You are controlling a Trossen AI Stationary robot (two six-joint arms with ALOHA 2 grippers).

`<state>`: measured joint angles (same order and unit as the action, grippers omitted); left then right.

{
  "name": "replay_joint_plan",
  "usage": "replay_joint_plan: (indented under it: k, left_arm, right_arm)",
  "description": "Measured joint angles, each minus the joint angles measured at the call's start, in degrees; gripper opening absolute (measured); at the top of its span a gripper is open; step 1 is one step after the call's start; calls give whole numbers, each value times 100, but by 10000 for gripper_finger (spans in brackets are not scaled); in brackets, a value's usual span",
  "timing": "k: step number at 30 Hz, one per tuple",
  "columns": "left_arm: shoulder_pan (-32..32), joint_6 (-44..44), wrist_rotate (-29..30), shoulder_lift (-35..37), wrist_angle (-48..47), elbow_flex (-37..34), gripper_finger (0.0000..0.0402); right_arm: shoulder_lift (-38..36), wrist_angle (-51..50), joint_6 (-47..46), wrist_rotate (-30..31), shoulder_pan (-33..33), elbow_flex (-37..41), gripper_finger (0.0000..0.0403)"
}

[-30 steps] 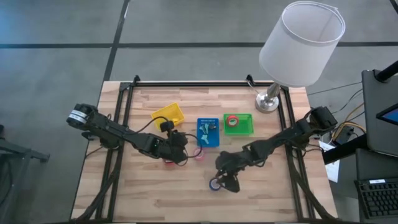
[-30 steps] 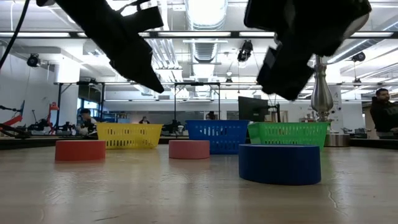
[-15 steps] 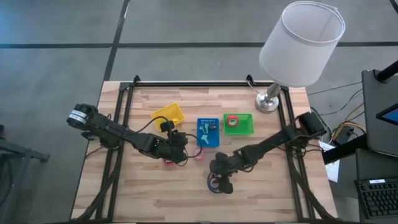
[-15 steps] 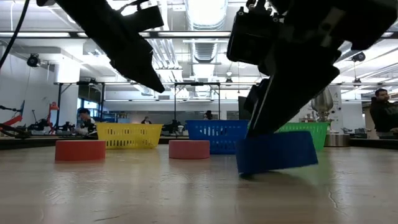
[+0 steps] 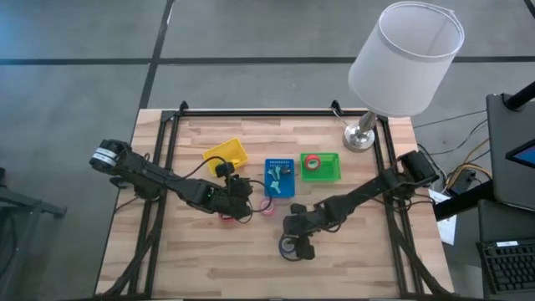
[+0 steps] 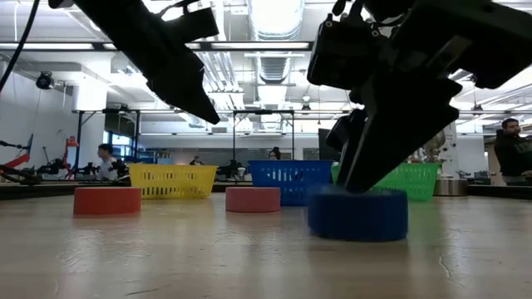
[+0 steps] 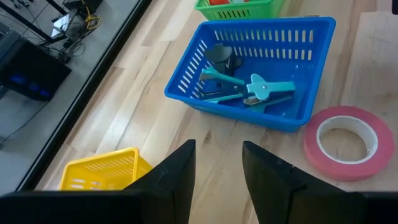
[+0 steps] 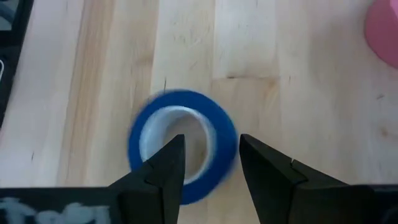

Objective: Pick and place Stapler, Stapler remover, tape
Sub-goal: Put the blue tape into the green basket

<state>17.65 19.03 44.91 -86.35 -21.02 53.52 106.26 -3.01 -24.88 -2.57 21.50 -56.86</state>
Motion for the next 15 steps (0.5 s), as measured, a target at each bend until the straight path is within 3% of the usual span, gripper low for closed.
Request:
replay_joint_plan:
  k: [8,15]
  left_arm:
    - [0,1,0,0,0,0,135]
    - [2,0,0,0,-2,0,135]
  right_arm:
    - [155,61,454,-3,0,13,137]
    - [175,66,659,0,-17,2,62]
